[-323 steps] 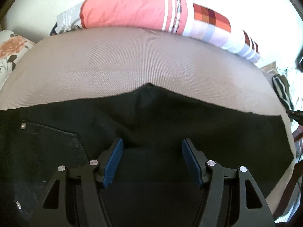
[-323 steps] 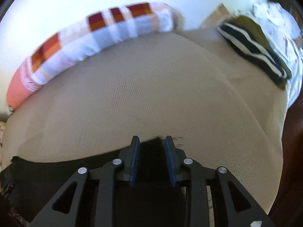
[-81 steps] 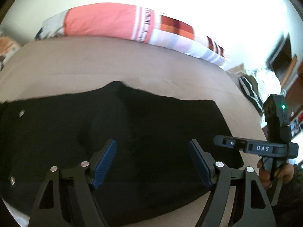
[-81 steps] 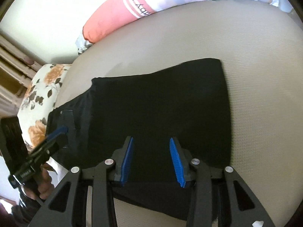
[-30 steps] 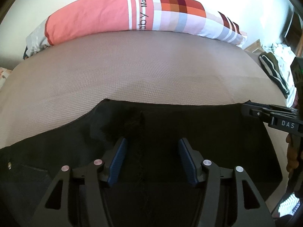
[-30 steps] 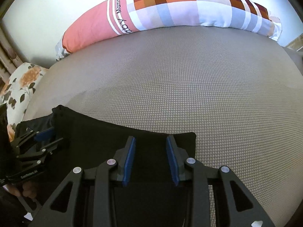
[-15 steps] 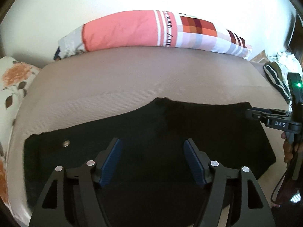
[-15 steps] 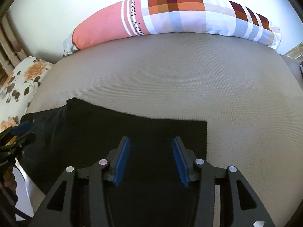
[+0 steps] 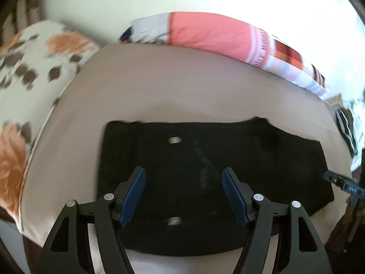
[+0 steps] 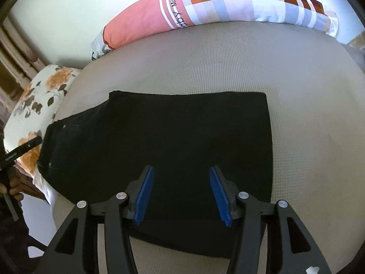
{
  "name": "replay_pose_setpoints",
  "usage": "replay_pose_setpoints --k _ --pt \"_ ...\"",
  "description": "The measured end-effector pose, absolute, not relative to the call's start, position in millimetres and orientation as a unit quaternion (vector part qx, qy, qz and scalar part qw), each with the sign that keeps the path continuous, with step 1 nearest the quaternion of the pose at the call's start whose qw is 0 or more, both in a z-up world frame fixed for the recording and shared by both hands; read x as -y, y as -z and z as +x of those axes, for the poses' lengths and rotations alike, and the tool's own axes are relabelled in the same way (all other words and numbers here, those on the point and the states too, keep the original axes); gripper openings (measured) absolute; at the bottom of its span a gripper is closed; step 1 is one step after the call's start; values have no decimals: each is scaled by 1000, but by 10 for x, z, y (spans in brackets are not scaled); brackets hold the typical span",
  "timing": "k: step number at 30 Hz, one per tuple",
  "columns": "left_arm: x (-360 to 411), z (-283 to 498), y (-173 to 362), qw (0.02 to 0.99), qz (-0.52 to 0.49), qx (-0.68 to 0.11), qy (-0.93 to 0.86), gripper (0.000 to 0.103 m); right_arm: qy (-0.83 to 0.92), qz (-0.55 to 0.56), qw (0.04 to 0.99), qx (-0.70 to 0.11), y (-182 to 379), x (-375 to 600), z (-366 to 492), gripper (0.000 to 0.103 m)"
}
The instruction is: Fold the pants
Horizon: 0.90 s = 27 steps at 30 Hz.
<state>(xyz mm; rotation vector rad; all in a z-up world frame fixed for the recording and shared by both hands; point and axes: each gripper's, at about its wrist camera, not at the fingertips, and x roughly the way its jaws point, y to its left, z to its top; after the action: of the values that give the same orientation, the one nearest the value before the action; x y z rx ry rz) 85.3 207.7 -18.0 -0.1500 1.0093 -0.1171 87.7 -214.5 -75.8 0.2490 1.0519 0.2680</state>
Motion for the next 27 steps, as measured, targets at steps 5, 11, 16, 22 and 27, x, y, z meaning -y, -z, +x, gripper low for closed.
replay_pose_setpoints --k 5,11,16,22,27 --pt "-2510 841 297 860 -99 -499 32 70 -131 163 843 -496 709 2217 843 59" --pt "-2887 828 558 845 -135 -517 17 70 -81 180 852 -485 599 2384 777 67" --pt "-3050 826 771 826 -186 -531 41 70 -44 193 856 -478 536 2560 728 68" --pt "-3149 884 921 803 -233 -541 94 70 -20 191 850 -491 598 2528 721 69" --pt "-3217 985 983 777 -241 -558 165 72 -24 170 845 -506 639 2327 735 69"
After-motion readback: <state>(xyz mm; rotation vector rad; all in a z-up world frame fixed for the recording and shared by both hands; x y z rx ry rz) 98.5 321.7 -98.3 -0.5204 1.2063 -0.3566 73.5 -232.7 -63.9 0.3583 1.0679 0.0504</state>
